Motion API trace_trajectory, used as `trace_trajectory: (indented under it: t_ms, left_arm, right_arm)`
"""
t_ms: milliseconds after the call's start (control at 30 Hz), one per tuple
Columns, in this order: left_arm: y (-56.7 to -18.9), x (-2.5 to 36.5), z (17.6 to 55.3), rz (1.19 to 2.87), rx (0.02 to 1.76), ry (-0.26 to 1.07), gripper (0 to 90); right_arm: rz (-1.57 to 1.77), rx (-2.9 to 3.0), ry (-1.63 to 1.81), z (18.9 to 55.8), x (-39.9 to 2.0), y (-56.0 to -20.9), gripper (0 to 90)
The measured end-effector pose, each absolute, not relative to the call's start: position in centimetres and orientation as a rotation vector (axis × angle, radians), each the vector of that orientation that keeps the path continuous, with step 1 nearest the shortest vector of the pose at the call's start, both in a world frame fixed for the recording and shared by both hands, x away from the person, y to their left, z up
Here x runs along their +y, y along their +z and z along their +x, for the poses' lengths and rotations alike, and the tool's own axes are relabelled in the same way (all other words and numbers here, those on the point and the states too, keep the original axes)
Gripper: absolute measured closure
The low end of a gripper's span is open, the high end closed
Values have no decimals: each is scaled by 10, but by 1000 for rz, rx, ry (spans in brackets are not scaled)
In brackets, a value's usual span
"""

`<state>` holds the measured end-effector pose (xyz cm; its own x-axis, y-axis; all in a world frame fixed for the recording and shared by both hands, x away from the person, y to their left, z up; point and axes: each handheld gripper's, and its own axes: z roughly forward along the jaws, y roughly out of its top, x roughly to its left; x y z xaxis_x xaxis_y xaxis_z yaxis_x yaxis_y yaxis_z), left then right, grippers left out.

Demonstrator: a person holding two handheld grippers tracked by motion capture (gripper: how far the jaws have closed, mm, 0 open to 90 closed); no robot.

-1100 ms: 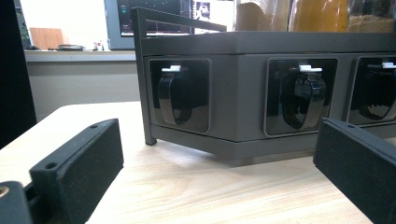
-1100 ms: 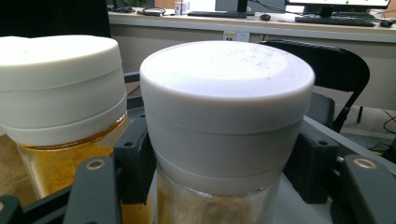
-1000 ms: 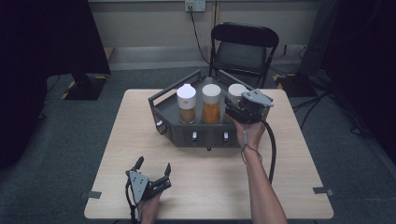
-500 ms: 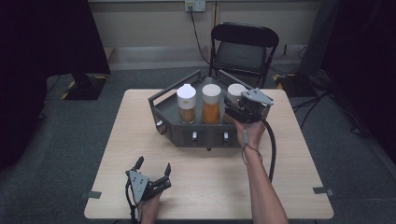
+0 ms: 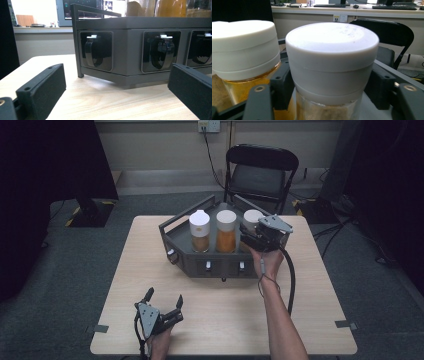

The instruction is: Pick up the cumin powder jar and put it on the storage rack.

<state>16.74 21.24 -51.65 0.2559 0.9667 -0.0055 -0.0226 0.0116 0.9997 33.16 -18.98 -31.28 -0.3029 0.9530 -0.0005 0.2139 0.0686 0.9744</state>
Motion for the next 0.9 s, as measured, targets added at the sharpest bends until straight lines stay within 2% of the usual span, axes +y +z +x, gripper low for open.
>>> trace_trajectory:
  t_ms: [133, 300, 333, 900]
  left_arm:
    - [-516, 212, 167, 1297, 1004, 1022, 12]
    - [-517, 212, 167, 1297, 1004, 1022, 11]
    - [-517, 212, 167, 1297, 1004, 1022, 12]
    - [-517, 212, 167, 1297, 1004, 1022, 11]
  right_arm:
    - [1178, 1606, 1300, 330, -189, -314, 213]
    - [1180, 1571, 1330, 330, -188, -318, 29]
    - [1179, 1558, 1321, 329, -185, -318, 15]
    - [1110, 1481, 1350, 314, -184, -326, 0]
